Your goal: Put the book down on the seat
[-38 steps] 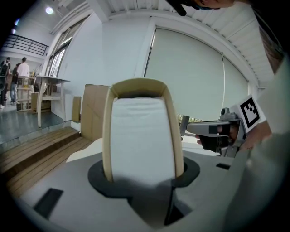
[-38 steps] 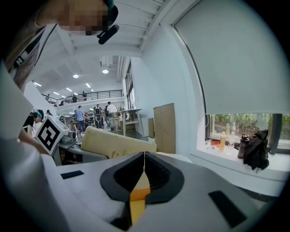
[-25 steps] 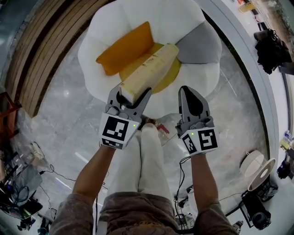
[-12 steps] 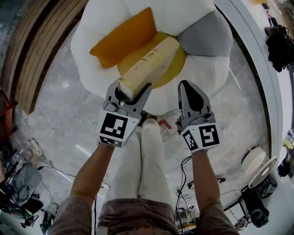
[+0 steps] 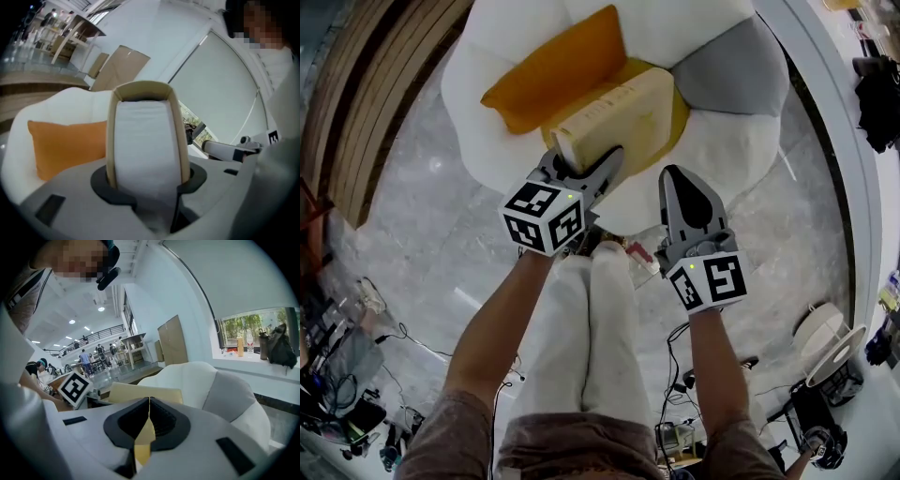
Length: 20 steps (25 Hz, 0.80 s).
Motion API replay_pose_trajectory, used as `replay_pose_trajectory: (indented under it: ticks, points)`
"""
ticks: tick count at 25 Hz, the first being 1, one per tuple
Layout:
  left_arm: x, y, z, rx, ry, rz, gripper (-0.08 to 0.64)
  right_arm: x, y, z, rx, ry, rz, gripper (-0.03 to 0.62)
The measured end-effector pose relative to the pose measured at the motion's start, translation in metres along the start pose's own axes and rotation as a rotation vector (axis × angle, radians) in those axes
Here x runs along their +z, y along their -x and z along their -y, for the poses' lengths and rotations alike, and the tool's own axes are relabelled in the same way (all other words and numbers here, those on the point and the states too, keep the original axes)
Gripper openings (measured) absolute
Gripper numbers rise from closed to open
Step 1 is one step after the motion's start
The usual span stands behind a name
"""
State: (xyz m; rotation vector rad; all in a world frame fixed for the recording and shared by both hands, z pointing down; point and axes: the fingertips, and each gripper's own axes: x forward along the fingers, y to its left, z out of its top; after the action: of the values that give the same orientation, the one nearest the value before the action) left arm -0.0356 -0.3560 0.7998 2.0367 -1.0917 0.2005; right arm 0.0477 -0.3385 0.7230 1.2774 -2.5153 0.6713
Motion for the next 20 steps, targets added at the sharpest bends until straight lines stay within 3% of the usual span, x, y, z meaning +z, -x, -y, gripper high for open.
replay_pose_trajectory:
  ticks: [10,16,20]
  points:
    - [-0.052,-0.08,-0.051,-0.05,0.253,-0.022,0.218,-0.037,-0.002,0.005,0.004,-0.026,-0.054,0.02]
    - [-0.078,-0.109,-0.081,-0.012,0.357,-0.023,0.218,-0.057,-0.004,0.015,0.004,-0.044,-0.077,0.02]
    - [-0.082,-0.118,-0.089,-0.005,0.374,-0.024,0.222,-0.065,-0.007,0.018,0.005,-0.053,-0.084,0.02]
